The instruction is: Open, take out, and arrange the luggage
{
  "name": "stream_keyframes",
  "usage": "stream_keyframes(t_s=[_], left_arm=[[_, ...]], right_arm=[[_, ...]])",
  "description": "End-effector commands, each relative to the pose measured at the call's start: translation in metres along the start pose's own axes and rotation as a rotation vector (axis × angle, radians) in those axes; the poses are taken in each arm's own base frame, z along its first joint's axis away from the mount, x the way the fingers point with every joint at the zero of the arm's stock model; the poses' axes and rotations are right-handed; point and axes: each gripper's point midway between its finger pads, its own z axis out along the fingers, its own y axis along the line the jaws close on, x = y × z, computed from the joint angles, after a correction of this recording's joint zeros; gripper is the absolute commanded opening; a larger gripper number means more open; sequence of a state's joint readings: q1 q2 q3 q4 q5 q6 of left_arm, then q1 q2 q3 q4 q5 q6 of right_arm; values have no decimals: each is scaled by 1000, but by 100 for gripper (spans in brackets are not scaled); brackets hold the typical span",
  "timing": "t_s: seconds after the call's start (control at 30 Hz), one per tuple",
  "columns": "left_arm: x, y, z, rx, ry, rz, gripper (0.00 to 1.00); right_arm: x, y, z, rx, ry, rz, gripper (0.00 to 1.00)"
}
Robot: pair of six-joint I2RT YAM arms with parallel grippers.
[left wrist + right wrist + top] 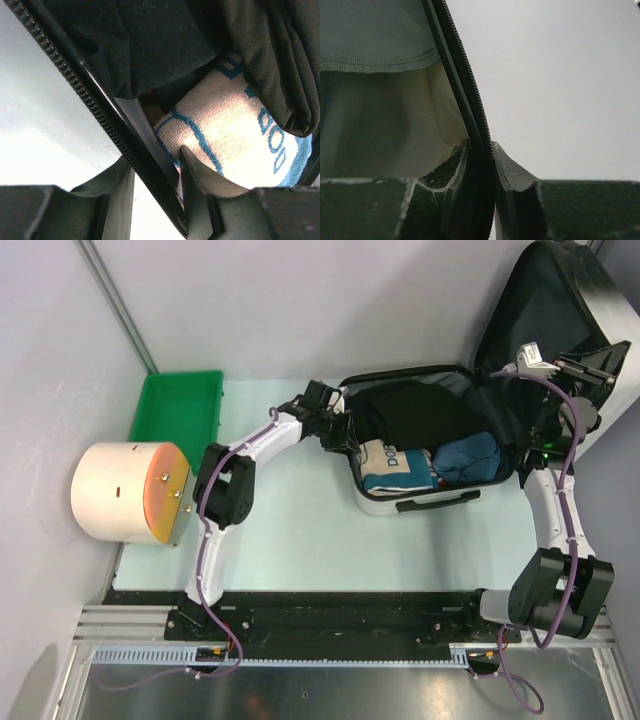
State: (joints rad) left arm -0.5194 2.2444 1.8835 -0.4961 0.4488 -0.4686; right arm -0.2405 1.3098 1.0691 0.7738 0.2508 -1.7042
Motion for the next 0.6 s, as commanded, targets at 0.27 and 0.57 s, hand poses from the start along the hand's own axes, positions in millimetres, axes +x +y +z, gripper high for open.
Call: stream_keyframes(t_s=[0.27,0.57], left_arm=[[-65,-92,-17,248,-258,290,48],[-66,-102,-8,278,-250,281,49]], right_arm=[[55,57,8,-160,155,-165,25],[61,56,9,-167,145,-152,97]])
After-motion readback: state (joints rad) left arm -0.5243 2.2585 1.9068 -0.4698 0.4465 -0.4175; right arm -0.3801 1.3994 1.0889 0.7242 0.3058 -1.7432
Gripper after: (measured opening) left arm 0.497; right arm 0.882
